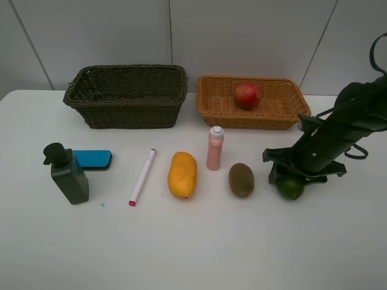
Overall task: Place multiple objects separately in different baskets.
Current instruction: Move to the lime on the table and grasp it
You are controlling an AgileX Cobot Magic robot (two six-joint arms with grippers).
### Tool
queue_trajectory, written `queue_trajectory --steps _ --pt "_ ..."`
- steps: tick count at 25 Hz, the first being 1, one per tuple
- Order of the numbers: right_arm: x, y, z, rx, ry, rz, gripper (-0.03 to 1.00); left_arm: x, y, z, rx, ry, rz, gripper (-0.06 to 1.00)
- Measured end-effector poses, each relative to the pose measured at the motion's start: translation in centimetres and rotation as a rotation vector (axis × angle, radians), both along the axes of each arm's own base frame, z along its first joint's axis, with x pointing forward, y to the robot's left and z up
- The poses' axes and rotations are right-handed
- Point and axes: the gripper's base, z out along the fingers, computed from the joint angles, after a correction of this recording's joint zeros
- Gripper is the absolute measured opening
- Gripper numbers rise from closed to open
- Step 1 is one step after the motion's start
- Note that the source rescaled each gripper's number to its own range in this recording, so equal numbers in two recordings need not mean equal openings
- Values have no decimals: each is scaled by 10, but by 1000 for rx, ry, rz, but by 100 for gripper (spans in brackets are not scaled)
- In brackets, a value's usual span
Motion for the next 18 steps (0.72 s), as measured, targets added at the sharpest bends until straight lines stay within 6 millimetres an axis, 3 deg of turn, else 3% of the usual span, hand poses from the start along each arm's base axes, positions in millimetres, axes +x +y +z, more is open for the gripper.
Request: queue_trajectory --steps 18 --pt "-2 0 1 2 29 5 49 0 0 0 0 0 0 100"
